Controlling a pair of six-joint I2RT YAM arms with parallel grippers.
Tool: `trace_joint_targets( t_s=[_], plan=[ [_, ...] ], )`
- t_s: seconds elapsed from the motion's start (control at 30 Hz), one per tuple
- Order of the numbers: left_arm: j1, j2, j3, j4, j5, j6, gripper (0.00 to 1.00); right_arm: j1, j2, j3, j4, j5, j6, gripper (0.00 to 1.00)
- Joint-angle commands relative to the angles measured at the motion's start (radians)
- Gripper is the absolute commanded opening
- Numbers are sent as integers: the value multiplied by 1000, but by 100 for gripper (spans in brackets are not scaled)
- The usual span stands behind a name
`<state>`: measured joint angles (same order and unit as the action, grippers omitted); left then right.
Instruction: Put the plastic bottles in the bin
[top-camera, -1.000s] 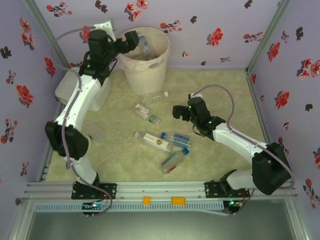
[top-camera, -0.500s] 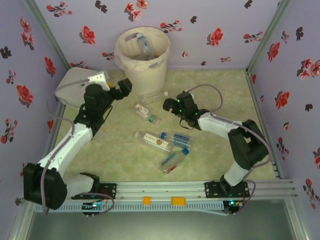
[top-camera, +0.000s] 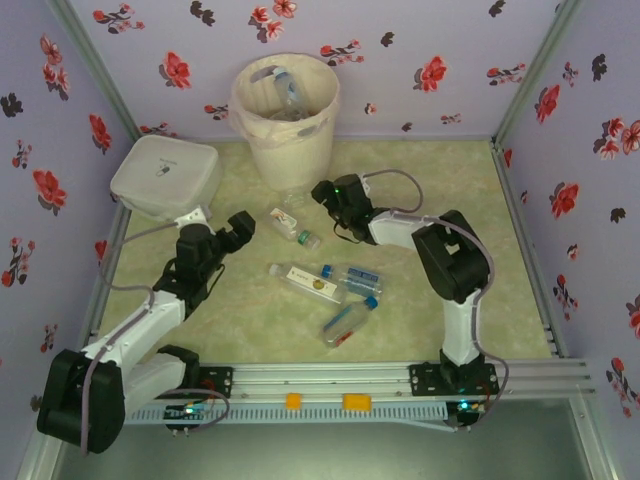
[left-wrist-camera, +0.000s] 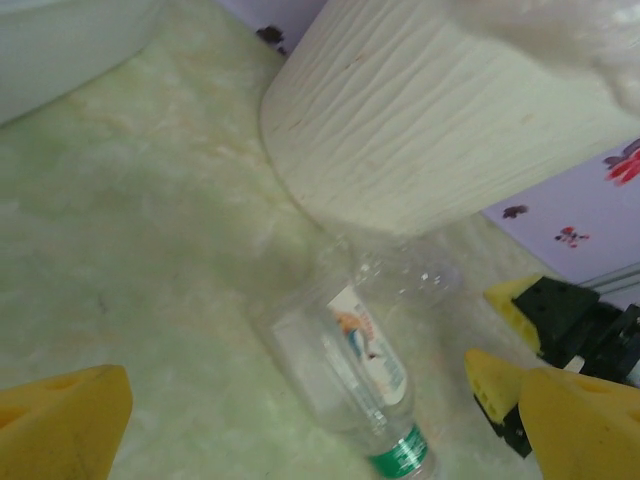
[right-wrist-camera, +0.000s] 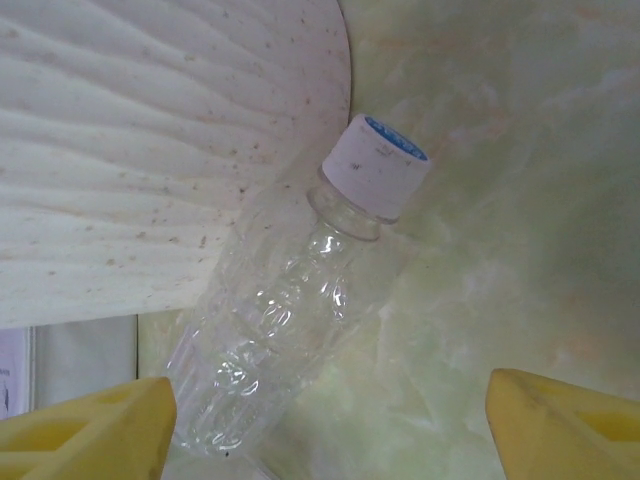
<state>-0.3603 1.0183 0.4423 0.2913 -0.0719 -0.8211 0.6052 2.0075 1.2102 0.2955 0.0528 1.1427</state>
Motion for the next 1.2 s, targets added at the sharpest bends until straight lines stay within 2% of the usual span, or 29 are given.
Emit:
trace_joint_targets(
  t_s=[0.0, 0.73, 1.07, 1.17],
  plan=[
    [-6, -36, -8, 44, -39, -14, 100, 23, 47, 62, 58, 35, 97, 81],
    [-6, -124, -53, 26, -127, -8, 100, 30, 262, 190, 170, 123, 305, 74],
    [-7, -145, -51, 3, -133, -4, 100, 30, 318, 225, 176, 130, 342, 74],
    [-6, -154, -53, -4, -138, -5, 100, 30, 320, 218, 184, 132, 341, 70]
  ],
)
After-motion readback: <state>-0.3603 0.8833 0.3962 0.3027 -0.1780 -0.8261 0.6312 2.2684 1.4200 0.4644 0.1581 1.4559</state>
